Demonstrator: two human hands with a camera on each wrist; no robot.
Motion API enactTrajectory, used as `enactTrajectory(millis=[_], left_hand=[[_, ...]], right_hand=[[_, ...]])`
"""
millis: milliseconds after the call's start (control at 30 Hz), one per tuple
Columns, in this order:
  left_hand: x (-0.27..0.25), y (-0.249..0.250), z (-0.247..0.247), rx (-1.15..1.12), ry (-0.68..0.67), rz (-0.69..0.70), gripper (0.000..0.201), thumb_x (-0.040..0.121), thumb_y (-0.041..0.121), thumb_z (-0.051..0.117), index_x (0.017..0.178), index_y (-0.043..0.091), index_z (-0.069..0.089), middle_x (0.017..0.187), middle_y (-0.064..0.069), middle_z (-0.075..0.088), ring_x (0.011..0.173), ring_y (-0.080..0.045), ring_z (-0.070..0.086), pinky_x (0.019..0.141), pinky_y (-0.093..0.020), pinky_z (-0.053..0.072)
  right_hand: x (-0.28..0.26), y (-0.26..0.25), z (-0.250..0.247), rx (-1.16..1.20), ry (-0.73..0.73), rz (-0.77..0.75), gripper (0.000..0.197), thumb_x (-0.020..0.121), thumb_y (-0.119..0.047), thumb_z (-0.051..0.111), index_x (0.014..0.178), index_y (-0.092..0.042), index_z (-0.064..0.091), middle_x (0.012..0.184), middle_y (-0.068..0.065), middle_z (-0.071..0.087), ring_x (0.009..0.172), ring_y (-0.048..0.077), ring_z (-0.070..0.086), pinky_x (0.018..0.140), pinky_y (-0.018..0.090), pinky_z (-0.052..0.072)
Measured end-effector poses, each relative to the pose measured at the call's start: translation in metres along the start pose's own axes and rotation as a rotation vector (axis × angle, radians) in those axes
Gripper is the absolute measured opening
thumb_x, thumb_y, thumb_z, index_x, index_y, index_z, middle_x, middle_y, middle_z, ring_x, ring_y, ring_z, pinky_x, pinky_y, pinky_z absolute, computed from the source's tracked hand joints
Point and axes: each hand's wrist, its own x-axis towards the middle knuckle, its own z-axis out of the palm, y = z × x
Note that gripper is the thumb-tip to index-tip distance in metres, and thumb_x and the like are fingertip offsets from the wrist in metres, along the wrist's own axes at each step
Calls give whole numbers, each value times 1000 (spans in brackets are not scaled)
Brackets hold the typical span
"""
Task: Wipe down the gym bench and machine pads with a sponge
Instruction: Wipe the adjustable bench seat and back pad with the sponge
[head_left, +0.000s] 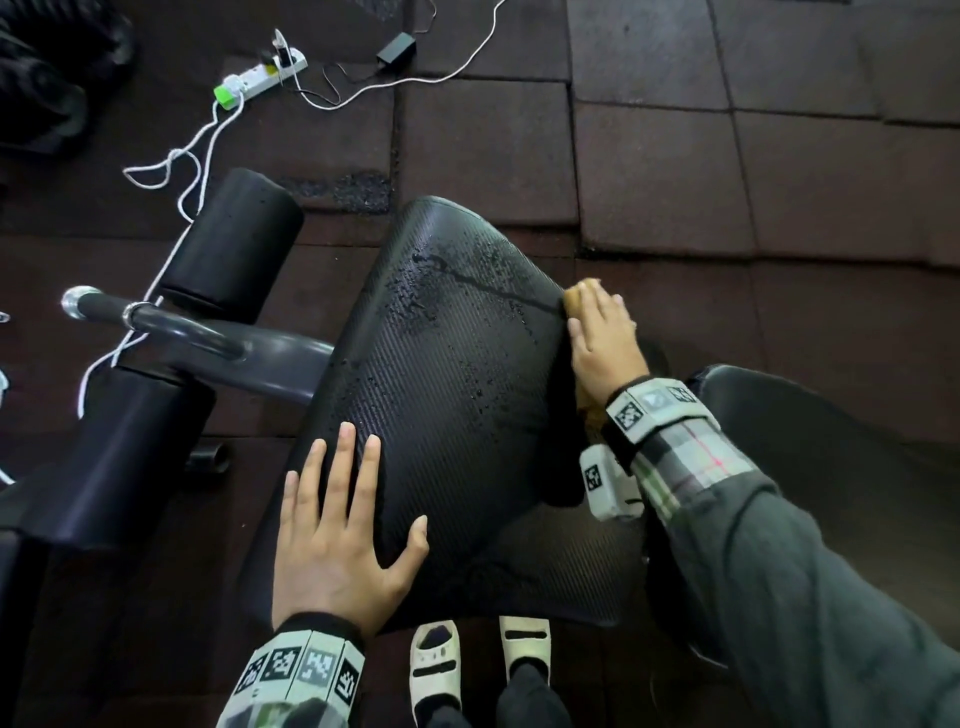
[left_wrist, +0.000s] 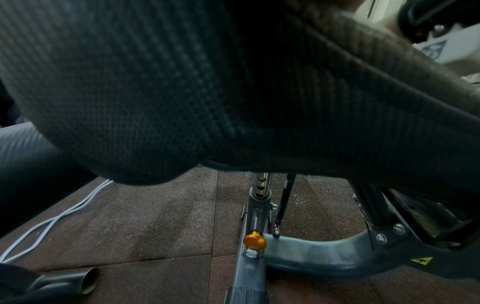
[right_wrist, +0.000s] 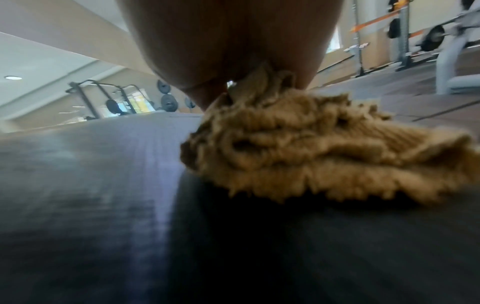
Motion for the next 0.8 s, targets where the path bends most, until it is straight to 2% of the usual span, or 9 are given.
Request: enactTrajectory(millis=[67,133,200,267,367,467,600,700,800], left_hand=[[0,0,0,2,-6,-4,84,82,59,41,150,11,32,160,-6,19,147,-30,19,119,-48,14],[0,1,-1,1,-7,-4,84,82,59,41,150,11,31,160,-6,19,147,-30,18,119,-48,14],[0,1,-1,2,-9,-4,83,82,59,41,149,11,32,160,-6,20,147,-30,19,119,-48,14],[0,1,-1,1,-11,-3,83,82,59,42,149,10,33,160,-7,21,146,-31,20,119,-48,14],[0,0,-1,2,-12,-3,84,82,59,42,150,11,31,160,-6,20,147,-30,19,119,-48,14],[0,0,-1,-1,-11,-1,84,82,59,42,150,12,30,160,-6,19,147,-30,18,119,-49,16],[0,0,-1,1,-14,-4,84,82,60,41,150,12,29,161,-6,18,148,-29,17,119,-48,14],[0,0,0,0,-9,-6,84,82,59,42,150,12,30,160,-6,19,147,-29,18,119,-49,16],[0,0,0,-1,-11,-5,84,82,59,42,150,12,30,160,-6,20,147,-30,19,118,-50,16]], right_hand=[[0,-17,9,-12,-33,-139,59,93,-35,25,146,-9,24,155,11,18,142,34,15,116,48,11],[-18,-25,19,-13,-64,-281,64,88,-37,20,146,-8,27,154,13,20,141,36,17,114,52,15],[-48,-20,25,-5,-60,-405,58,91,-30,26,145,-9,29,153,11,23,140,38,20,112,55,21],[-77,-1,28,7,-40,-459,54,92,-24,32,145,-12,30,152,8,26,139,38,22,110,55,23],[-84,35,25,-6,-27,-370,53,93,-26,29,145,-15,27,153,7,25,140,35,21,112,54,22],[-58,50,21,-12,17,-234,56,92,-29,25,145,-11,26,154,7,21,141,34,19,117,44,13],[-10,28,15,-36,70,-126,53,94,-9,37,146,-9,25,155,8,18,142,34,15,117,46,12],[2,2,18,-21,72,-207,56,91,-5,40,145,-10,28,154,10,21,141,36,19,115,48,16],[-25,-15,27,19,86,-372,57,87,-2,45,143,-6,33,151,14,28,137,42,25,113,52,20]])
